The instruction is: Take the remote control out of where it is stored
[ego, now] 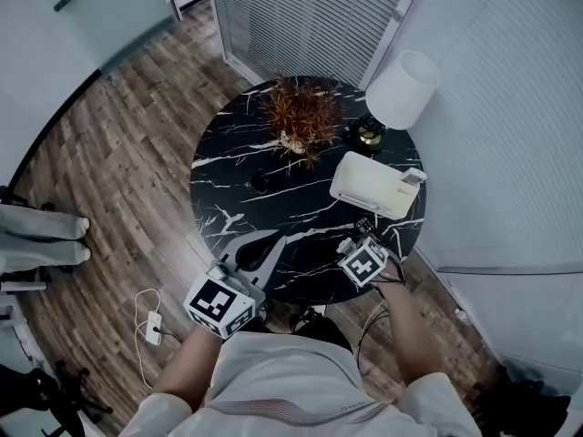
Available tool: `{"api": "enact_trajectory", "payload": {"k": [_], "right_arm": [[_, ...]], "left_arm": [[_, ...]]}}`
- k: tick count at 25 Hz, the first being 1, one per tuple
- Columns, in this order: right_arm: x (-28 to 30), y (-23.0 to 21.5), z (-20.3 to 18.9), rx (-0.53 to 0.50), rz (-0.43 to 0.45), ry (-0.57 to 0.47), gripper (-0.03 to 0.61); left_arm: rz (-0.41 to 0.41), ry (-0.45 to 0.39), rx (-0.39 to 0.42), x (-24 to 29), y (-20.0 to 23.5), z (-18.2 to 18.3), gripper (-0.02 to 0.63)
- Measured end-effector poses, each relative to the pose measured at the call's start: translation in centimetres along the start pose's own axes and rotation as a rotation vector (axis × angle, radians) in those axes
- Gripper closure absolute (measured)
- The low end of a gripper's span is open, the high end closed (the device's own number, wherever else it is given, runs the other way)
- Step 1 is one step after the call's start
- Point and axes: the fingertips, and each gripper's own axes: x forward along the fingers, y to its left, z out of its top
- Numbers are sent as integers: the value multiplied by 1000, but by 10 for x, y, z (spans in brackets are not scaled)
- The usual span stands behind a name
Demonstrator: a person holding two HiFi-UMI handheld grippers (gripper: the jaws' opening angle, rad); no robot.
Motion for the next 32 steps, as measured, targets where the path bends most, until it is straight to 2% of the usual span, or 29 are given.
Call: {"api": "enact_trajectory", "payload": {"k": [8, 18, 25, 32], "right_arm": [[29, 4, 6, -47, 26, 39, 354], [47, 9, -5, -63, 42, 75, 357], [47, 8, -5, -54, 52, 56, 356], [45, 5, -7, -61, 11, 29, 354]], "left_arm": [[4, 9, -7, 1, 4, -2, 604], [18, 19, -12, 2, 8, -3, 604], [14, 30, -31, 2, 7, -7, 604], [3, 29, -24, 4, 4, -5, 604]]}}
